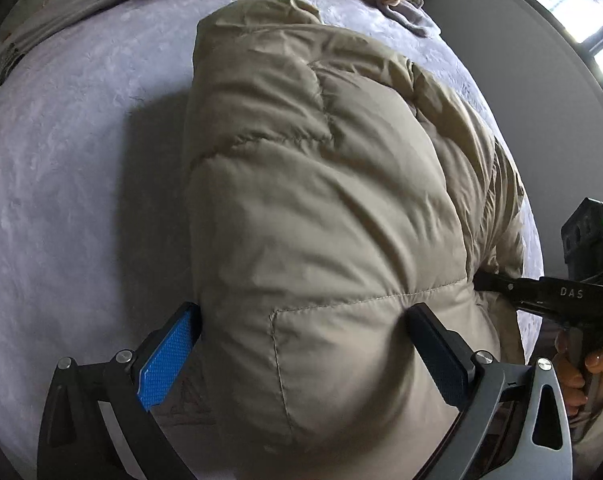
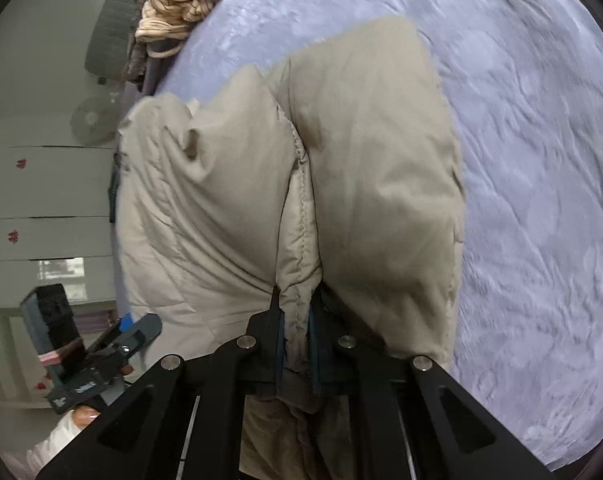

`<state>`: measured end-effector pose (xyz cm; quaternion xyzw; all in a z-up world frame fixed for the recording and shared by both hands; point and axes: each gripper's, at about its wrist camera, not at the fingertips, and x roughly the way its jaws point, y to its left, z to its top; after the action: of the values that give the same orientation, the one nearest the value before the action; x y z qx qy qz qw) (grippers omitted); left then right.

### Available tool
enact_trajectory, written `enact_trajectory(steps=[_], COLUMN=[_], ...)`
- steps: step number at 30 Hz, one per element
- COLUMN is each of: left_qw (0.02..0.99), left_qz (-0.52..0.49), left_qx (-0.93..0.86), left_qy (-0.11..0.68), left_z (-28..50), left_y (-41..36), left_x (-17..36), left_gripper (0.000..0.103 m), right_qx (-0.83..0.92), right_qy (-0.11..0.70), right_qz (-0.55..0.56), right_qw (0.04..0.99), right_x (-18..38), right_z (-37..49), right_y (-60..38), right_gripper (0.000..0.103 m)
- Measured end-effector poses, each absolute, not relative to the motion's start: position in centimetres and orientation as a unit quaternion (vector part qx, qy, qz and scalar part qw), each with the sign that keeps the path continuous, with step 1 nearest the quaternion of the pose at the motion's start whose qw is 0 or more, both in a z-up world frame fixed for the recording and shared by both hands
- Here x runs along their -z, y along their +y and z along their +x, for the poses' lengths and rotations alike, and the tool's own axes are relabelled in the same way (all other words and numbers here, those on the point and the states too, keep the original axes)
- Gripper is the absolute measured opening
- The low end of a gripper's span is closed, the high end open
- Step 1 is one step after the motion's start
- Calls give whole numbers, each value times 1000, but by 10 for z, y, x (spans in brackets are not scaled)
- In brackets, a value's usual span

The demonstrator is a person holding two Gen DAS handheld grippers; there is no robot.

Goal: Fold large clothes

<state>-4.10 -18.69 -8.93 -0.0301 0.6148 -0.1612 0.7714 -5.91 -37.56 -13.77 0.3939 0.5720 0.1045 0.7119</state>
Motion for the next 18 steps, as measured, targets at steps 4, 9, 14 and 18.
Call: enact_trajectory(steps=[4, 9, 14, 18], left_qw=[767, 768, 764, 764], left_qz=[-26, -19, -12, -7], left_qx=[165, 169, 176, 184], left_qy=[619, 617, 620, 618], left_z=[-37, -35, -29, -25], left_y=[-184, -175, -166, -160], left_x=[85, 77, 74, 73], left_gripper=[103, 103, 103, 103], right_qx=[-94, -53, -8, 19], right_qy=[571, 578, 571, 561], right_qz=[410, 358, 334, 334], right_qw=[705, 732, 750, 757], right_x=[142, 117, 98, 87], right_z=[-63, -74, -89, -102], right_y=[-377, -374, -374, -371], right_gripper=[10, 11, 16, 33])
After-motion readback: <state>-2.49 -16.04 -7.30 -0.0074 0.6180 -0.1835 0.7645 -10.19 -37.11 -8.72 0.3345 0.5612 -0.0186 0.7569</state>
